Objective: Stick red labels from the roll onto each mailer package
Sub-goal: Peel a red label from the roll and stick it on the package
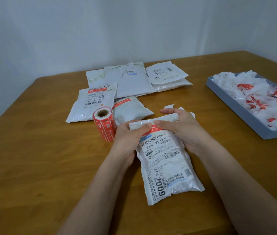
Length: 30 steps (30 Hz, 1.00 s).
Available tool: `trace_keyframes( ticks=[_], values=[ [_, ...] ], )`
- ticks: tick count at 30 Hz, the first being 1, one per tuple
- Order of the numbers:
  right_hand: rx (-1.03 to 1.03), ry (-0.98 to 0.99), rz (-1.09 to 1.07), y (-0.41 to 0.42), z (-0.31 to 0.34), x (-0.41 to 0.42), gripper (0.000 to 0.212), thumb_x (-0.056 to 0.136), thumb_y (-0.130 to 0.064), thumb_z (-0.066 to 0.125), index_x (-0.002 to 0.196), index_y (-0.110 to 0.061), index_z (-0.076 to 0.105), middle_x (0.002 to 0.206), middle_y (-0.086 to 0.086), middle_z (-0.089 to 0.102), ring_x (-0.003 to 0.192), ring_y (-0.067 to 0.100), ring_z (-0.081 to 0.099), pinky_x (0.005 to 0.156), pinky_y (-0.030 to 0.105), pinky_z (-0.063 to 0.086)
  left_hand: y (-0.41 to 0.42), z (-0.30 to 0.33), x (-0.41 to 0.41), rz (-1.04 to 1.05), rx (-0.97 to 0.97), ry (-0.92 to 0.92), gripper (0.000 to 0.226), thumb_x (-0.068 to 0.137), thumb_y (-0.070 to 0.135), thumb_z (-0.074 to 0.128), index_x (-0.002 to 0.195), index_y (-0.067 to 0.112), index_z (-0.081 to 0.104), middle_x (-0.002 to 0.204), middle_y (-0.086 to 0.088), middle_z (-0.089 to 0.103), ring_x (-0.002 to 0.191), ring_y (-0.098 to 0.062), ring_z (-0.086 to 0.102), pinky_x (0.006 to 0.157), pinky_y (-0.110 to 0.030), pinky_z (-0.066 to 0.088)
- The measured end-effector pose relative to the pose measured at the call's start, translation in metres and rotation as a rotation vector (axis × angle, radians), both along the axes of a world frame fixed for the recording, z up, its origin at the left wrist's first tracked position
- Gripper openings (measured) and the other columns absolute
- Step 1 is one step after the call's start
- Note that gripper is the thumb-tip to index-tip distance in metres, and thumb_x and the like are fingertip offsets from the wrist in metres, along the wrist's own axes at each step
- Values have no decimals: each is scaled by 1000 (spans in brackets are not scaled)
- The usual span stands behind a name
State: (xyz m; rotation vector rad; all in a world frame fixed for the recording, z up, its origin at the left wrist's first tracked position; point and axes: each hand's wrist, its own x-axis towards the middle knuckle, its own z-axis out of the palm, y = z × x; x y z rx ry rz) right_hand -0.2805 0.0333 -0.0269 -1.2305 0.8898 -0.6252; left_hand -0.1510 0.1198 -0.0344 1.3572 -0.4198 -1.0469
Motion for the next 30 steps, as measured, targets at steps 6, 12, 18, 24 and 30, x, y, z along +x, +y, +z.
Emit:
trace_keyframes(
  ticks=[6, 12, 18, 24, 30],
  values=[
    [8, -14, 70, -5, 1, -3, 46, 72, -8, 79, 114, -19, 61, 101, 15, 72, 88, 28, 72, 76, 41, 59, 2, 1, 3, -3, -2, 29, 31, 75, 6, 78, 102, 2, 63, 77, -12, 75, 66, -24, 73, 55, -31, 57],
    [23, -59, 127, -8, 1, -7, 38, 79, -2, 72, 114, -15, 61, 106, 15, 70, 93, 28, 71, 81, 39, 59, 4, 3, 5, -11, 2, 55, 32, 75, 5, 77, 103, 2, 62, 77, -12, 74, 66, -24, 73, 55, -32, 58],
    [19, -79, 167, -8, 3, -10, 35, 84, 0, 66, 116, -13, 59, 107, 16, 69, 90, 24, 70, 77, 33, 60, 6, 3, 7, -44, 4, 67, 31, 78, 3, 75, 105, 0, 62, 81, -15, 74, 70, -27, 73, 58, -34, 59],
    [43, -101, 188, -10, 5, -11, 31, 86, 1, 64, 113, -13, 60, 101, 12, 70, 86, 21, 70, 75, 30, 60, 6, 4, 10, -70, 8, 61, 10, 83, 2, 70, 91, 4, 64, 78, -13, 74, 68, -24, 73, 58, -33, 59],
    [68, -115, 218, -12, 5, -14, 31, 87, 2, 61, 113, -15, 59, 100, 13, 71, 89, 22, 69, 78, 33, 58, 6, 4, 11, -63, -3, 105, 11, 84, -2, 67, 92, 2, 59, 79, -16, 74, 70, -25, 72, 65, -37, 61]
  ],
)
